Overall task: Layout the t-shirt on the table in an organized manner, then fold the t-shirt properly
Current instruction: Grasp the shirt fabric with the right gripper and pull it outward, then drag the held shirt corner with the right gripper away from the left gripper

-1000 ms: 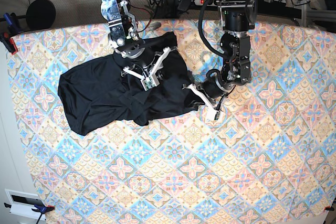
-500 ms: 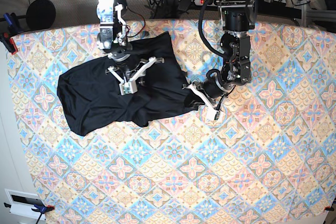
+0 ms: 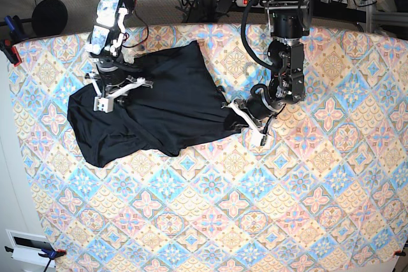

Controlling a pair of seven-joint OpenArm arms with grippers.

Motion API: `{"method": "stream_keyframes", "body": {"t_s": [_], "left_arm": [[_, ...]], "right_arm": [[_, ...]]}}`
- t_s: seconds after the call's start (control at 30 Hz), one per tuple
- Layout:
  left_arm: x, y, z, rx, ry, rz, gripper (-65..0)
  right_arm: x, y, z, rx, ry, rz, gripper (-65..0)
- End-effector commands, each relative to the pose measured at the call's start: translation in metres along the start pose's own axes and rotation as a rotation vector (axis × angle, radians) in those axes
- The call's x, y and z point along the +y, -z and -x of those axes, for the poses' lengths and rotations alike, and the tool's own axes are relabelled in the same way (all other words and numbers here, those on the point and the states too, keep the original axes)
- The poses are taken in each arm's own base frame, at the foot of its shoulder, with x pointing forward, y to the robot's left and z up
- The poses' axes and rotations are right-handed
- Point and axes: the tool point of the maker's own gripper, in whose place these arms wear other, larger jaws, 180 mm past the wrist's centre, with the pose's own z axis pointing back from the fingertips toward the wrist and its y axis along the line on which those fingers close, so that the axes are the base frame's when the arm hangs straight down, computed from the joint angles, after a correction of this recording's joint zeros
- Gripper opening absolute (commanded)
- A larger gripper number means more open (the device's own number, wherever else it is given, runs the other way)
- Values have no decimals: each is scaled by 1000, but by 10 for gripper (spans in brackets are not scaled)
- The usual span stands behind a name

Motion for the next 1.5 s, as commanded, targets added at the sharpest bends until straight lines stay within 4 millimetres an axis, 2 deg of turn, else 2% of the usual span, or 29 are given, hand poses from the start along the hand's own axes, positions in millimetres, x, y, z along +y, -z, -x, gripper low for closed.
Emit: {"method": "stream_keyframes", "body": {"t_s": [0.0, 0.23, 0.37, 0.4, 0.5, 0.57, 0.63, 0.73, 0.8, 0.9, 1.07, 1.17, 1.3, 1.47], "left_arm": [[19, -4, 25, 121, 27, -81, -650], [19, -4, 26, 123, 26, -81, -650], [26, -8, 25, 124, 29, -93, -650], [26, -8, 25, 124, 29, -93, -650], [28, -8, 26, 127, 31, -96, -650], [29, -9, 26, 128, 34, -99, -650], [29, -9, 27, 129, 33, -99, -650], [28, -9, 27, 127, 29, -96, -650], [28, -9, 27, 127, 29, -96, -650], [28, -9, 27, 127, 29, -96, -650], [28, -9, 28, 128, 28, -96, -650], [28, -10, 32, 133, 24, -96, -650], [28, -10, 33, 134, 24, -96, -650], [27, -9, 33, 134, 23, -95, -650]], "right_arm": [[0, -5, -29, -89, -11, 0, -650], [1, -28, -75, -221, -46, 15, -650], [0, -31, -80, -231, -55, 20, -643], [-2, -31, -82, -236, -53, 24, -627], [-22, -31, -77, -207, -30, 73, -544], [-29, -28, -84, -199, -8, 85, -493], [-33, -26, -104, -218, 36, 65, -462], [-48, -28, -160, -296, 105, -24, -448], [-67, -25, -174, -292, 163, -66, -447], [-89, -3, -167, -227, 297, -134, -444], [-125, 37, -117, -69, 548, -185, -427], [-149, 44, -90, 2, 653, -168, -403], [-166, 45, -72, 45, 701, -140, -358], [-177, 43, -81, 0, 691, -114, -337]]}}
